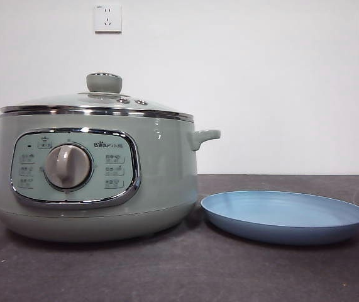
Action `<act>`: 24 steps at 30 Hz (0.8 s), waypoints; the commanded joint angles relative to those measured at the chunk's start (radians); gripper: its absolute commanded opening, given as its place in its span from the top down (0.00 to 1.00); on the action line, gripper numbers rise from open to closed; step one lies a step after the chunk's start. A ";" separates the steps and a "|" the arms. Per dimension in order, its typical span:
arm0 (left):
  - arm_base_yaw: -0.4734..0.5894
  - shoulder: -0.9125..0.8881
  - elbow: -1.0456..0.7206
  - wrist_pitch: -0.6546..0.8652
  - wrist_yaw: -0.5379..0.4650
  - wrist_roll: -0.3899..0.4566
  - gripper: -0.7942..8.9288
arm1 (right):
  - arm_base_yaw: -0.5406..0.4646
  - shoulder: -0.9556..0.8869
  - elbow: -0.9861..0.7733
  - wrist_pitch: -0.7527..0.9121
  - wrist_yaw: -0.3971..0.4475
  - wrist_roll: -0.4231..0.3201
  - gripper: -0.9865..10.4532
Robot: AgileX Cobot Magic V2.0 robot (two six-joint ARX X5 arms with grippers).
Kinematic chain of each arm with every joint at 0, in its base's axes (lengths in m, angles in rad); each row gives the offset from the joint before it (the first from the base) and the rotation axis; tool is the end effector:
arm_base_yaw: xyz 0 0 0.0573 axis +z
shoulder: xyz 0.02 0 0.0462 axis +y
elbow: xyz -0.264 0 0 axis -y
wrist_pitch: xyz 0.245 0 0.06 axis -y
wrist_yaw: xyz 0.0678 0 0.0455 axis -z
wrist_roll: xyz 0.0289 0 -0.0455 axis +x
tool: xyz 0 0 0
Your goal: Take the pumpkin out from the steamer,put the pumpkin in the blue plate,close the lid
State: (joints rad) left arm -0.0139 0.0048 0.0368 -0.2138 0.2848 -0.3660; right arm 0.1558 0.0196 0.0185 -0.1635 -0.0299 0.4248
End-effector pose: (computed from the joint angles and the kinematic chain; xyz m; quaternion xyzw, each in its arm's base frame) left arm 0.0928 -0.0094 0.1553 -0.1913 0.1154 -0.1293 0.9661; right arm 0.0952 0.0158 0.1526 0.2041 0.0997 0.0730 0.9711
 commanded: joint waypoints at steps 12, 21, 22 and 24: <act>0.002 0.159 0.198 -0.018 -0.032 -0.068 0.93 | -0.002 0.122 0.209 -0.048 -0.024 0.108 0.92; 0.002 0.410 0.434 -0.019 -0.013 0.061 0.93 | -0.002 0.331 0.455 -0.055 -0.046 -0.046 0.92; 0.002 0.432 0.463 -0.019 -0.010 0.074 0.93 | -0.002 0.356 0.484 -0.056 -0.062 -0.066 0.92; 0.002 0.469 0.514 -0.019 0.018 0.097 0.93 | -0.002 0.404 0.537 -0.059 -0.095 -0.098 0.92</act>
State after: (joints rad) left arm -0.0139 0.4679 0.5385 -0.2386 0.2916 -0.3134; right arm 0.1558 0.4088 0.5354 -0.2253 -0.1139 0.3798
